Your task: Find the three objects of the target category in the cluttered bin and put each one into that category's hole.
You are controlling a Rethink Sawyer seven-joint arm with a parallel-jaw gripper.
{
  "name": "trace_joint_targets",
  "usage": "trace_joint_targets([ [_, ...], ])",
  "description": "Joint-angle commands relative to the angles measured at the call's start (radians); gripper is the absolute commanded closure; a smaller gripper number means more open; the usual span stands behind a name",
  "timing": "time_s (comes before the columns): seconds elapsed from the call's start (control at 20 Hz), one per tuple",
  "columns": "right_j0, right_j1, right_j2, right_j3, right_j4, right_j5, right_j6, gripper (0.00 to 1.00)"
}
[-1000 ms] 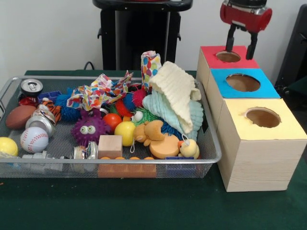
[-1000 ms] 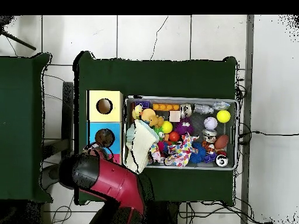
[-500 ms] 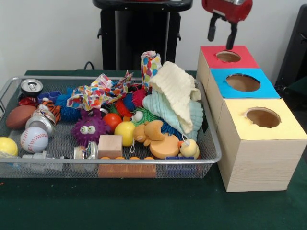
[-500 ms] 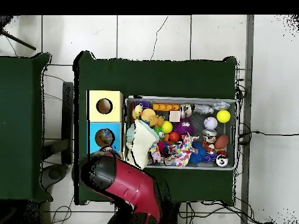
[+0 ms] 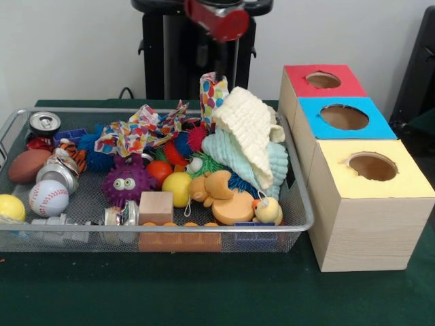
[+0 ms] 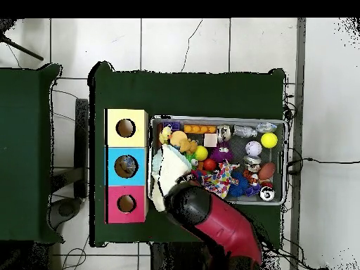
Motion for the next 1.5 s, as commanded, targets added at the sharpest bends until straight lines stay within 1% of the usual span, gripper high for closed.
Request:
trace_joint_targets([
  [0.05,-0.178,0.025,0.2,0.114,-0.158,-0.18,-0.17,0.0],
  [0.15,-0.231,0.034,0.232,0.114,-0.215,-0.207,-0.17,0.0],
  [0.3,-0.291,0.05,0.26,0.1,-0.288,-0.203,-0.156,0.0],
  [0.4,-0.327,0.073,0.29,0.102,-0.336,-0.255,-0.131,0.0],
  [0.5,-0.351,0.104,0.314,0.103,-0.367,-0.296,-0.098,0.0],
  [0.6,-0.367,0.133,0.336,0.1,-0.401,-0.343,-0.062,0.0],
  [0.7,-0.383,0.149,0.358,0.1,-0.425,-0.362,-0.037,0.0],
  [0.9,-0.412,0.174,0.38,0.095,-0.479,-0.397,0.0,0.0],
  [1.15,-0.445,0.201,0.393,0.105,-0.529,-0.415,0.025,0.0],
  [1.4,-0.471,0.25,0.396,0.108,-0.587,-0.492,0.053,0.0],
  [1.5,-0.483,0.269,0.397,0.104,-0.607,-0.508,0.056,0.0],
])
